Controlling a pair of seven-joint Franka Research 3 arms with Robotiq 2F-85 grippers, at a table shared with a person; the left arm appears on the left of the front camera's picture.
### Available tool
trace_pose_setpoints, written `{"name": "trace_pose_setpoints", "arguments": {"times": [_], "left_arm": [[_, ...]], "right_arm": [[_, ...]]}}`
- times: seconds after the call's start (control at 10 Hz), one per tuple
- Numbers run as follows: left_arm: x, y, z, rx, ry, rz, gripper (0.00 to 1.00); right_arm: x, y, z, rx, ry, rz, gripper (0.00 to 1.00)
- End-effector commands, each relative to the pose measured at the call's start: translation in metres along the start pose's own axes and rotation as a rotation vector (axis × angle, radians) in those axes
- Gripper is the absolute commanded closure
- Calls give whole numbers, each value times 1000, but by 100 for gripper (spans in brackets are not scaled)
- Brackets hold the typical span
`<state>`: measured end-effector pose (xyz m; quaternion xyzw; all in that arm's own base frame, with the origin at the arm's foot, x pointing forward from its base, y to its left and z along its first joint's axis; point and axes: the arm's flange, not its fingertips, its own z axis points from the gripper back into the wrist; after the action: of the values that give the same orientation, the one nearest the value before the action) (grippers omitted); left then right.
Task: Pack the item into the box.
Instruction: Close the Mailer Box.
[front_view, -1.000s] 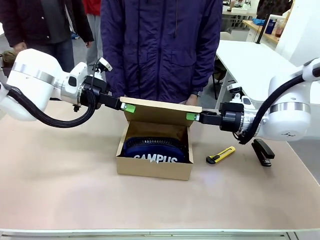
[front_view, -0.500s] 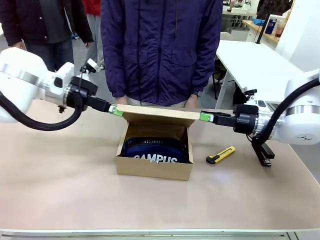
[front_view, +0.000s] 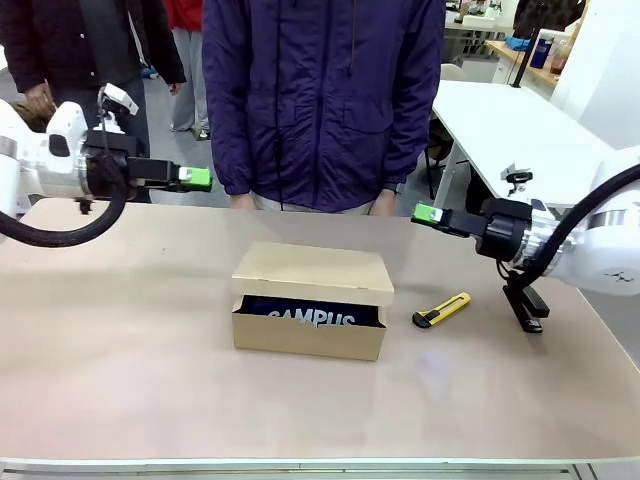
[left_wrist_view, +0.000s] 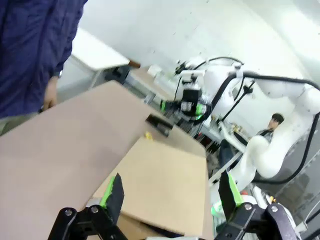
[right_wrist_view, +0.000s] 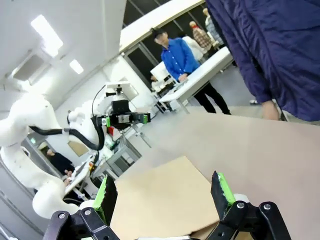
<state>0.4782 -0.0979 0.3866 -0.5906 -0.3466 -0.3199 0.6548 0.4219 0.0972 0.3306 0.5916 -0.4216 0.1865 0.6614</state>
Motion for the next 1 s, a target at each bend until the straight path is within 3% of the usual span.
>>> {"name": "trace_pose_setpoints", "arguments": {"times": [0.0, 0.3, 0.6, 0.9], "left_arm": [[-6, 12, -45, -63, 32, -24, 0], [-19, 17, -86, -45, 236, -2, 0], [-42, 15, -109, -3, 357, -15, 0], [-56, 8, -117, 103, 340, -91, 0]], "right_arm": [[-5, 14, -33, -24, 32, -4, 0], [-24, 13, -60, -38, 192, 85, 0], [-48, 8, -71, -53, 294, 169, 0], [-62, 10, -72, -112, 361, 247, 0]]}}
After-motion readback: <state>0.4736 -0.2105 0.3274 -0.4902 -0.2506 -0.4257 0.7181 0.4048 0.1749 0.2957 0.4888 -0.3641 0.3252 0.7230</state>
